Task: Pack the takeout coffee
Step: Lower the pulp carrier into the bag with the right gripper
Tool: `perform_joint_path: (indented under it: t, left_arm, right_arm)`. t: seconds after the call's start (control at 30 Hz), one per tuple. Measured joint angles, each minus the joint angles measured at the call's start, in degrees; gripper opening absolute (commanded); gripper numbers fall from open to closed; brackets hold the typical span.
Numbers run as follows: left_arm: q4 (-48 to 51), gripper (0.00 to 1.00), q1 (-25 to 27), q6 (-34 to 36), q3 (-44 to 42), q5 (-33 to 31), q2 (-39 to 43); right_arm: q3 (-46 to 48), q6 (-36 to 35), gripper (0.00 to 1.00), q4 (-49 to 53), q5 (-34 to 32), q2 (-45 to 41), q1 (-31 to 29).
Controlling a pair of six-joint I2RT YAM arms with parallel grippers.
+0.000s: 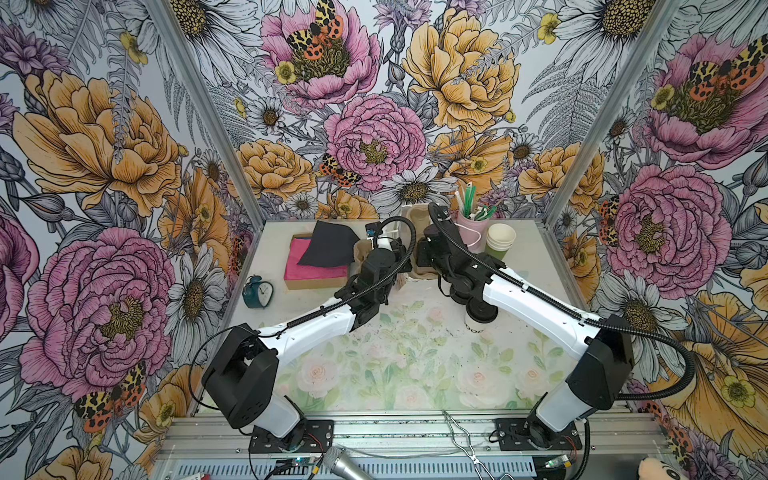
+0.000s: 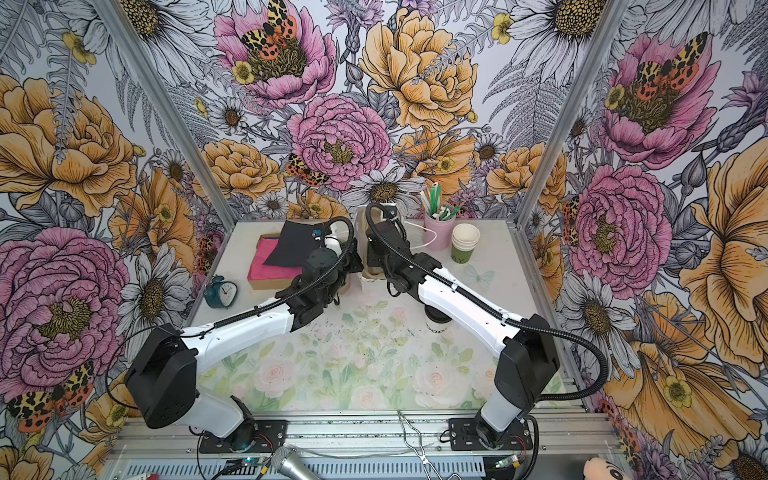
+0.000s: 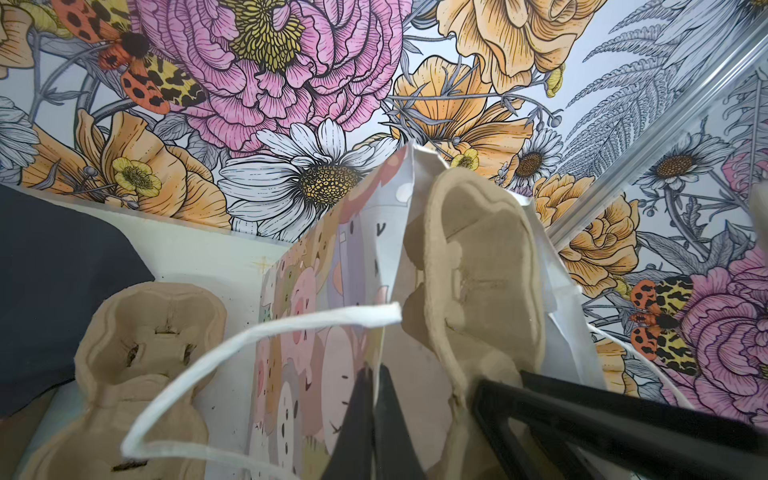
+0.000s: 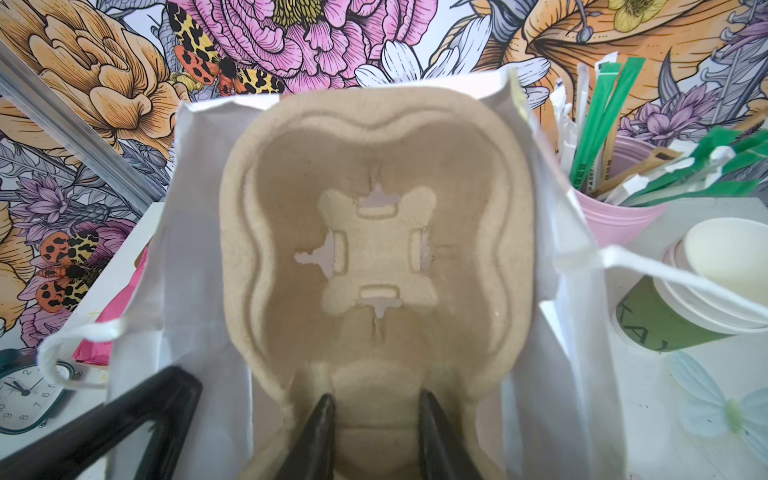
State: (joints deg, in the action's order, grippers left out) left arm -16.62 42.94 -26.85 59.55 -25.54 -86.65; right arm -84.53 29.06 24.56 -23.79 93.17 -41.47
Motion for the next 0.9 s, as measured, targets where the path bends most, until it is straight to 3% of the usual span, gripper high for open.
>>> perform_joint_path:
  t: [0.63, 0.9]
  left_arm:
    - [-2.6, 0.0, 0.8, 0.3, -2.5, 0.1, 0.9]
    - [-3.7, 0.0, 2.1, 1.8, -3.6, 0.8, 1.6]
  right_arm:
    - [3.1, 1.4, 0.35, 0.0, -3.1, -1.0, -2.4]
    - [0.8, 1.3, 0.35, -0.5, -3.8, 3.9, -0.9]
